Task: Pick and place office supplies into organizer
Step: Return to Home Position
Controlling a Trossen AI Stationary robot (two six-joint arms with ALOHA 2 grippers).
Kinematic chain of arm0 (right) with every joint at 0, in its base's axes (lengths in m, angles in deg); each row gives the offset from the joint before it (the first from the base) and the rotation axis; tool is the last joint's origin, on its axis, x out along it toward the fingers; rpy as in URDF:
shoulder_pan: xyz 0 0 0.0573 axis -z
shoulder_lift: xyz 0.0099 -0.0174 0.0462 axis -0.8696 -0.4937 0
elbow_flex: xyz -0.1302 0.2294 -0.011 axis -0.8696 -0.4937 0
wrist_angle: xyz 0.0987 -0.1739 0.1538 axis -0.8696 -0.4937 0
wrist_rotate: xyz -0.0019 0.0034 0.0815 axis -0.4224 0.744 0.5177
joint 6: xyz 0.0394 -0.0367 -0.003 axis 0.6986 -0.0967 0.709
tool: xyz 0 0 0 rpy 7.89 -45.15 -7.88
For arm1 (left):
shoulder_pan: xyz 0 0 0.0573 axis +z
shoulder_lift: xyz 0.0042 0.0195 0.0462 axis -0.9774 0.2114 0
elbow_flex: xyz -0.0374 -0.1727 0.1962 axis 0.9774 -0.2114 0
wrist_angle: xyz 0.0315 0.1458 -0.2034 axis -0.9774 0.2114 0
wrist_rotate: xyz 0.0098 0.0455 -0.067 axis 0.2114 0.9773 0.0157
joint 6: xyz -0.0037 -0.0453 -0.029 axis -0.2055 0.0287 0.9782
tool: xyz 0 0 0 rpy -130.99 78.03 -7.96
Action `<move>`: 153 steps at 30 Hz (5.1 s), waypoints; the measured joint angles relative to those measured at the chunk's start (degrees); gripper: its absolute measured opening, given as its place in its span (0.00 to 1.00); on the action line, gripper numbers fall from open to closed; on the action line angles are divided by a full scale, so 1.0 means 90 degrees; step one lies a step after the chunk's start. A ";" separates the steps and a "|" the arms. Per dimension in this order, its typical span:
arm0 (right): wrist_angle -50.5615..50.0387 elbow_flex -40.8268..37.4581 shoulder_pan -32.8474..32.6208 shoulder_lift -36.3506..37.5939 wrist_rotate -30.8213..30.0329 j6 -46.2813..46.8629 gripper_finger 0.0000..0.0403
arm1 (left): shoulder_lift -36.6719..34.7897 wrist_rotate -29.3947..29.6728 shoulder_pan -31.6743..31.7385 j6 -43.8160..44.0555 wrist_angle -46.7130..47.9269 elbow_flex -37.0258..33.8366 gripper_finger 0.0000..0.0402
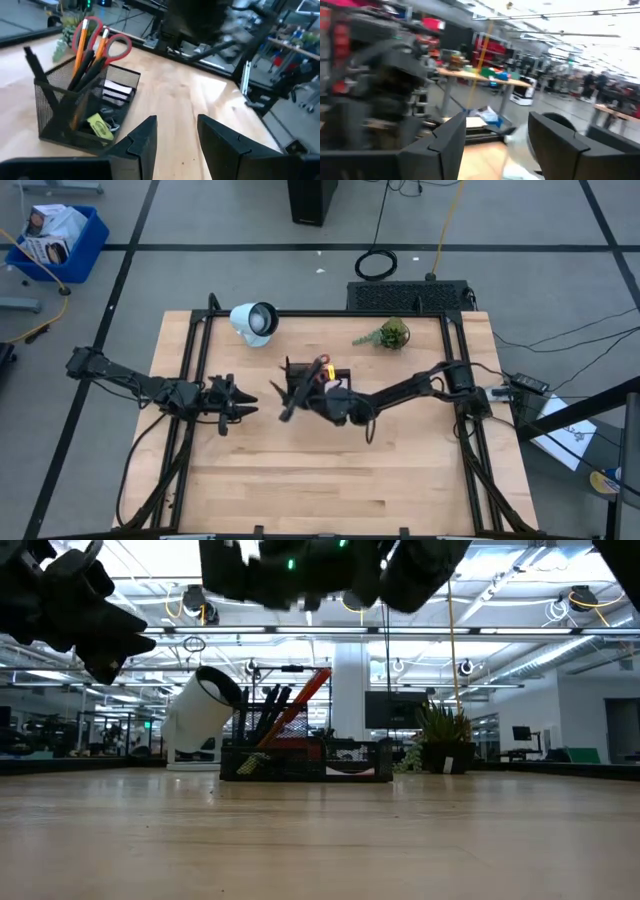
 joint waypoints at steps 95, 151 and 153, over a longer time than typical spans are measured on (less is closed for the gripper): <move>-0.4010 -0.8823 -0.5575 1.3489 -0.3276 -0.0168 0.52 | -0.2557 -0.1494 0.0423 -0.2153 0.2081 0.0236 0.36; -0.6029 -0.8816 -0.3260 1.3483 -0.2192 0.1408 0.52 | -0.2540 -0.0078 0.0423 -0.2201 0.2214 0.0233 0.36; -0.6029 -0.8816 -0.3260 1.3483 -0.2192 0.1408 0.52 | -0.2540 -0.0078 0.0423 -0.2201 0.2214 0.0233 0.36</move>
